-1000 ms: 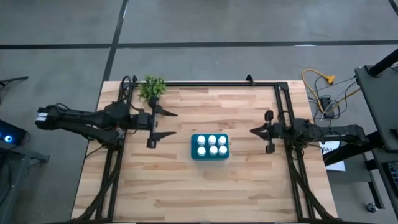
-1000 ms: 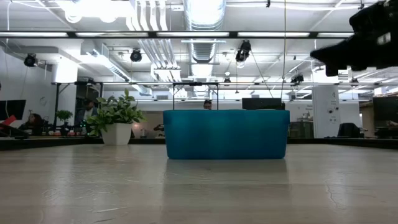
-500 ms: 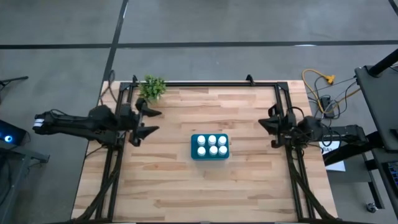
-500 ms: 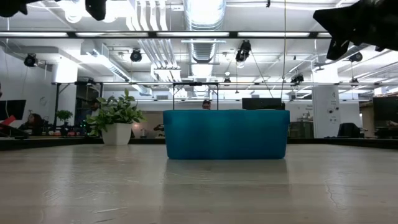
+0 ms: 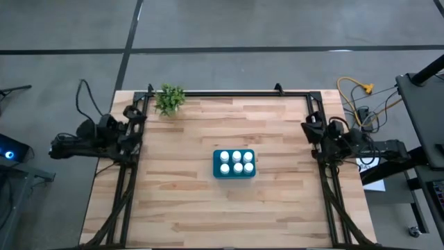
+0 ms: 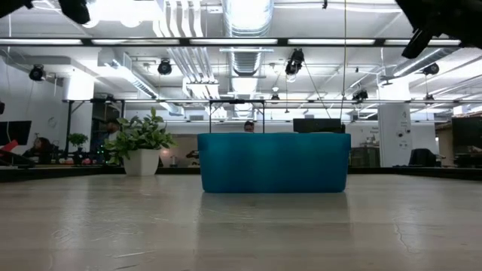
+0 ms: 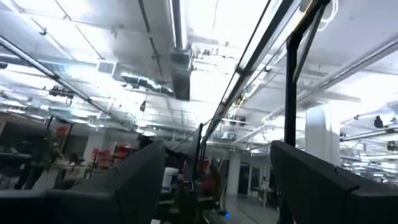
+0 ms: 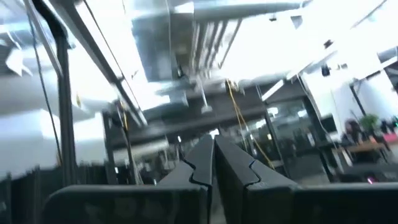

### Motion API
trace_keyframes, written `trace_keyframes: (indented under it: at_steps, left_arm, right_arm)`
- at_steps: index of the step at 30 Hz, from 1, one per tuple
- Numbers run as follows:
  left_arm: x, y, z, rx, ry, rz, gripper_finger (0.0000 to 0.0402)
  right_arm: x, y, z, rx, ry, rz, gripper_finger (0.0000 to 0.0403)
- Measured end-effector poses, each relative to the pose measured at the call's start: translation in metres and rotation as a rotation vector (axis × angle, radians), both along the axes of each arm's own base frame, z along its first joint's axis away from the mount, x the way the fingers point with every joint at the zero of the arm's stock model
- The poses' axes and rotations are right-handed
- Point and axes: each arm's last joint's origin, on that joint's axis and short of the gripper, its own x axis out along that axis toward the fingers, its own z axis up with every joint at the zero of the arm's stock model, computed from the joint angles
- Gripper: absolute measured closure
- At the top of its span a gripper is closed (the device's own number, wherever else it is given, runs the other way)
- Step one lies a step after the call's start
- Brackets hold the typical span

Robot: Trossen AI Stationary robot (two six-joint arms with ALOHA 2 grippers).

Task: Pick and place pill bottles into a basket
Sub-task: Return to Home Position

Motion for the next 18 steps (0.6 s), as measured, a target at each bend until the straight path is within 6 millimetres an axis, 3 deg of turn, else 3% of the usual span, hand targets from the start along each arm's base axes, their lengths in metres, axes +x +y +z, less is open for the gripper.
trace_keyframes:
  at_steps: [6,18]
  left_arm:
    - [-0.015,0.002,-0.017,-0.020,-0.069,0.022,0.0127]
    - [-0.001,0.001,-0.042,-0.106,-0.035,-0.038,0.0127]
  right_arm:
    - [-0.010,0.000,0.007,-0.001,-0.101,-0.004,0.0394]
    - [-0.010,0.000,0.003,0.009,-0.072,-0.002,0.0394]
